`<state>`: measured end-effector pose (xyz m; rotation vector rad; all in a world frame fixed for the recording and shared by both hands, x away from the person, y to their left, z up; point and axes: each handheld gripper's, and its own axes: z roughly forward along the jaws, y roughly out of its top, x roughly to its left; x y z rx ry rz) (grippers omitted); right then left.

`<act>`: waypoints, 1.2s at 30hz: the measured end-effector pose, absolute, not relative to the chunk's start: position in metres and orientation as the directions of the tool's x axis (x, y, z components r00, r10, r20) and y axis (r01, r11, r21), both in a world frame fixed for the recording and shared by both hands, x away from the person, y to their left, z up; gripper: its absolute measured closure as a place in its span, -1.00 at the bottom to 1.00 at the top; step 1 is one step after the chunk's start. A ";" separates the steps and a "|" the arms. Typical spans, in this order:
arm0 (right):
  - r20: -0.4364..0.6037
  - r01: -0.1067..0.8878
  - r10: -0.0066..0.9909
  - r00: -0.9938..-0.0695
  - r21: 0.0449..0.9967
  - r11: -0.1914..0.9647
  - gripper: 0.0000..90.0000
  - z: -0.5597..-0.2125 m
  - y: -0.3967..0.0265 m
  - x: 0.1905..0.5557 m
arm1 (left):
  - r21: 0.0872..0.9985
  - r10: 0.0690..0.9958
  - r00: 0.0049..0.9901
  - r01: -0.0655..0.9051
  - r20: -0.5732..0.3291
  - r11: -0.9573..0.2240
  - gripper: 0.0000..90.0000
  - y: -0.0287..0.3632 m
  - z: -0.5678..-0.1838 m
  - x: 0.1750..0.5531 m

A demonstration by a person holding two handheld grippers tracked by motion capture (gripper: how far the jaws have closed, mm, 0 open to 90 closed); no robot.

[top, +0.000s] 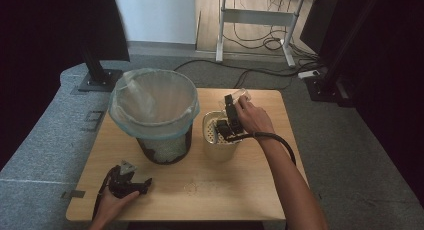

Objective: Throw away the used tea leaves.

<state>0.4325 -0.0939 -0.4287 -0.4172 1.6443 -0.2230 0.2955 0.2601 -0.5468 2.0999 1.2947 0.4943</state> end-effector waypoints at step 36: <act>-0.735 0.016 0.519 -0.436 0.570 0.821 -0.15 -0.385 -0.113 0.423 | 0.673 0.892 0.452 0.661 -0.005 -0.332 -0.85 0.260 -0.547 0.295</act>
